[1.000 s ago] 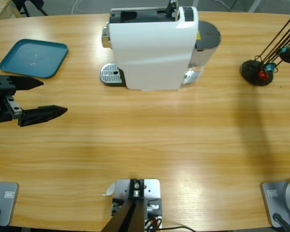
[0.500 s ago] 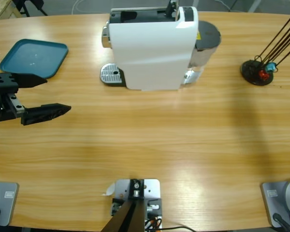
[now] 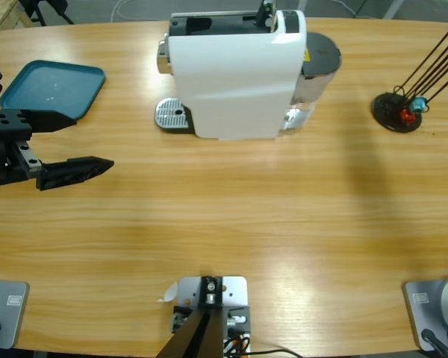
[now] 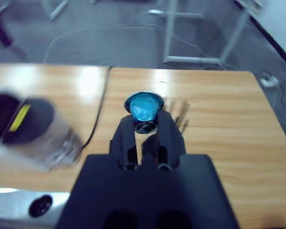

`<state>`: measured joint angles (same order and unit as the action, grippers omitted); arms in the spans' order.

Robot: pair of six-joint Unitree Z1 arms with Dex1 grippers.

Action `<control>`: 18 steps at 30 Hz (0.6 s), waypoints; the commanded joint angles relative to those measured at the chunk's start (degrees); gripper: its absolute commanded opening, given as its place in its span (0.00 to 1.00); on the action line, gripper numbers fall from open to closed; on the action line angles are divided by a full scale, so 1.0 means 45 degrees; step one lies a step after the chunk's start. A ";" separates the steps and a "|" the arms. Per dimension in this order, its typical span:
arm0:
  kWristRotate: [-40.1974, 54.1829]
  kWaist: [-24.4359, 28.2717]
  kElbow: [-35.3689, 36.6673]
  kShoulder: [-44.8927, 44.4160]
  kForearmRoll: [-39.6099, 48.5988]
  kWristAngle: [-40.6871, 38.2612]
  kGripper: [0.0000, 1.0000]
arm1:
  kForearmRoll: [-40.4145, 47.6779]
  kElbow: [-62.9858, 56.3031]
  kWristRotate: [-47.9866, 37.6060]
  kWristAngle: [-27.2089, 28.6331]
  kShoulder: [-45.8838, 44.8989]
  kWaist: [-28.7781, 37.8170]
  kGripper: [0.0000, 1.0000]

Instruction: Pour coffee

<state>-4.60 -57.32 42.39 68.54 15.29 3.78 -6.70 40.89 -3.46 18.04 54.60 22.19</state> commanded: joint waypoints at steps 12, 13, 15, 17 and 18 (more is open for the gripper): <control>0.1784 -0.0114 0.1029 -0.2134 0.4765 -0.0546 1.00 | -0.0386 0.3354 0.3309 -0.4387 0.5054 0.7144 0.00; 0.1784 -0.0114 0.1025 -0.2181 0.4816 -0.0546 1.00 | -0.0414 0.3714 0.3430 -0.4305 0.5504 0.7410 0.00; 0.1756 -0.0114 0.1033 -0.2169 0.4820 -0.0570 1.00 | -0.0484 0.4417 0.3774 -0.4012 0.6426 0.7859 0.00; 0.1686 -0.0134 0.1076 -0.2126 0.4750 -0.0585 1.00 | -0.0484 0.5292 0.4332 -0.3629 0.7429 0.7921 0.00; 0.1651 -0.0134 0.1087 -0.2115 0.4726 -0.0585 1.00 | -0.0484 0.5725 0.4692 -0.3395 0.7867 0.7921 0.00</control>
<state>2.61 -57.38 47.33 60.17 35.84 1.69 -9.26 57.92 11.71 -1.35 75.72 54.97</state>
